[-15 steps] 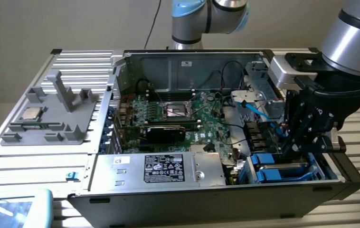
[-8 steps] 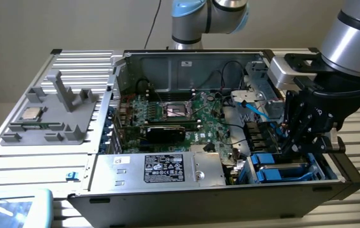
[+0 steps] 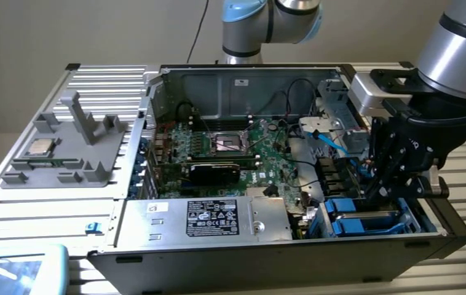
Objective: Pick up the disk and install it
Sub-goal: 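Insert the first disk wire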
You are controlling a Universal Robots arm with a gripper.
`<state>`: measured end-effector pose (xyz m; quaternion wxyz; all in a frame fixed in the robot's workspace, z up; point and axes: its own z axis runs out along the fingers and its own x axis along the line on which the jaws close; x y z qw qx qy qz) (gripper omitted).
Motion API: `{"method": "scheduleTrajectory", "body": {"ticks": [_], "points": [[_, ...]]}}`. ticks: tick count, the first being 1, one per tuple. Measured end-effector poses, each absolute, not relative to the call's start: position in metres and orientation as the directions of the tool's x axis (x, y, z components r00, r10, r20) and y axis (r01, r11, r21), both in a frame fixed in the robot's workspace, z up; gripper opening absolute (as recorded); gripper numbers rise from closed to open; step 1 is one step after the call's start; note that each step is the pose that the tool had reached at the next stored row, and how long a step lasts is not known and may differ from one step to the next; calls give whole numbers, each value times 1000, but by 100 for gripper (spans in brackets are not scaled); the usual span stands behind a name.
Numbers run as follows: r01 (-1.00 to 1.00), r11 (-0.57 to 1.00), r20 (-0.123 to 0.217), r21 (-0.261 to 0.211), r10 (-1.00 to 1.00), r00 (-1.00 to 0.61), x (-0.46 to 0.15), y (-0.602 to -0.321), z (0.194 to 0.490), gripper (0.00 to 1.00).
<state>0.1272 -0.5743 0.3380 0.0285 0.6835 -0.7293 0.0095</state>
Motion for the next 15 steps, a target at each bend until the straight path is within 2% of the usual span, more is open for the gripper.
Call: {"method": "scheduleTrajectory", "body": {"ticks": [15], "points": [[-997, 68, 55, 25, -996, -66, 127, -574, 334, 16]]}}
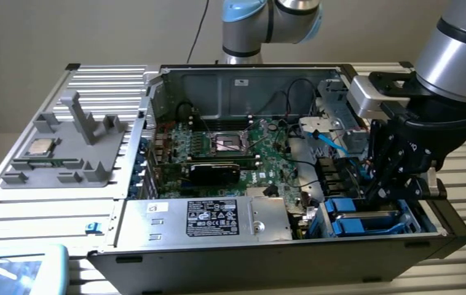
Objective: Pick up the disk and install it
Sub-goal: 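Insert the first disk wire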
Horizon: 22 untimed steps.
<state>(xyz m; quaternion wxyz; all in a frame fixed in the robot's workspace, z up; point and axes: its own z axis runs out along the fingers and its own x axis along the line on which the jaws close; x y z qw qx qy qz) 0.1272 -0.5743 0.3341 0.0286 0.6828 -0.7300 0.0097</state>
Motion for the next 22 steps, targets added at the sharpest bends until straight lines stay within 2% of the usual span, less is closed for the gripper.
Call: {"method": "scheduleTrajectory", "body": {"ticks": [4, 5, 6, 7, 22], "points": [[-997, 67, 55, 25, -996, -66, 127, -574, 334, 18], [-997, 67, 56, 25, -996, -66, 127, -573, 335, 24], [-997, 67, 59, 25, -996, -66, 127, -573, 337, 24], [-997, 68, 60, 24, -996, -66, 127, -573, 338, 31], [-997, 68, 78, 22, -995, -66, 127, -570, 401, 31]]}}
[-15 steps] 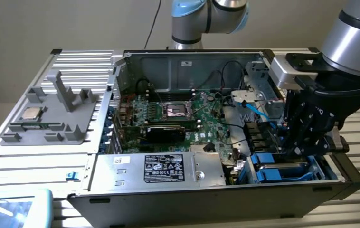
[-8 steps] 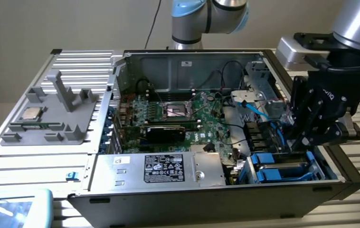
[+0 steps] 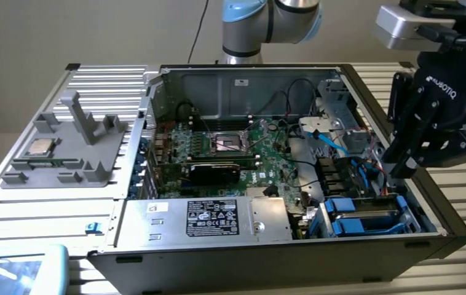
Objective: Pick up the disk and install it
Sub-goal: 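Insert the first disk wire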
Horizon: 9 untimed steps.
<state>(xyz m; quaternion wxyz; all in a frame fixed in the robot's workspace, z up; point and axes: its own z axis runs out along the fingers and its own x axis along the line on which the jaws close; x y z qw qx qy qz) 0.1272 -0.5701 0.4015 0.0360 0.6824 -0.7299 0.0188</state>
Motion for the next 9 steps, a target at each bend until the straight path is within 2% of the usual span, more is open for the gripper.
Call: {"method": "scheduleTrajectory", "body": {"ticks": [6, 9], "points": [[-997, 69, 113, 19, -991, -66, 123, -561, 412, 31], [-997, 69, 118, 19, -991, -66, 117, -559, 414, 31]]}}
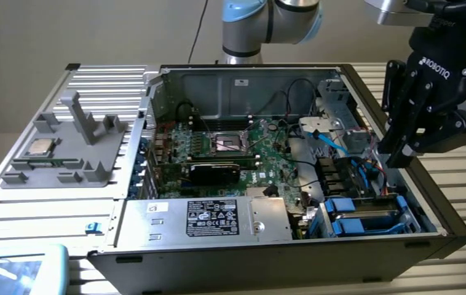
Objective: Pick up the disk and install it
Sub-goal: 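Insert the first disk wire, then insert the second disk wire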
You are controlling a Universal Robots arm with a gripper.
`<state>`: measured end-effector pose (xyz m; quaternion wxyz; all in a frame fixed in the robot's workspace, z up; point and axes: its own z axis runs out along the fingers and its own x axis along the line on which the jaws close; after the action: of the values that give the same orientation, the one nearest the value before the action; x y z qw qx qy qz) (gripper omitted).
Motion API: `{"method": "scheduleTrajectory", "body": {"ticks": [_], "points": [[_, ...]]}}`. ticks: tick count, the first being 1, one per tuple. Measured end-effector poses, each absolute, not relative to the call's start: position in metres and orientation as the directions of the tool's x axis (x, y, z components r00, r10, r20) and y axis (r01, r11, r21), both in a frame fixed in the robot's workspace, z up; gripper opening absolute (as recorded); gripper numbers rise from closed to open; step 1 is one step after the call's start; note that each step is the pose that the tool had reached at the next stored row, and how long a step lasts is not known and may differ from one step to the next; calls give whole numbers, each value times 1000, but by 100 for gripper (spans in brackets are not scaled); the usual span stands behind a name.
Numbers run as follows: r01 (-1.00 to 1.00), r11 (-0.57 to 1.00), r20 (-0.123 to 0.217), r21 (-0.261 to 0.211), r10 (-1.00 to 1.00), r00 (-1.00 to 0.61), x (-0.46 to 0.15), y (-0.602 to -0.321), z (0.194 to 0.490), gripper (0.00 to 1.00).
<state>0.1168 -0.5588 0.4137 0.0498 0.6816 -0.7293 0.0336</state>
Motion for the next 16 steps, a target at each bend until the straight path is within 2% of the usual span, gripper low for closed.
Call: {"method": "scheduleTrajectory", "body": {"ticks": [16], "points": [[-997, 69, 119, 20, -991, -66, 111, -558, 414, 31]]}}
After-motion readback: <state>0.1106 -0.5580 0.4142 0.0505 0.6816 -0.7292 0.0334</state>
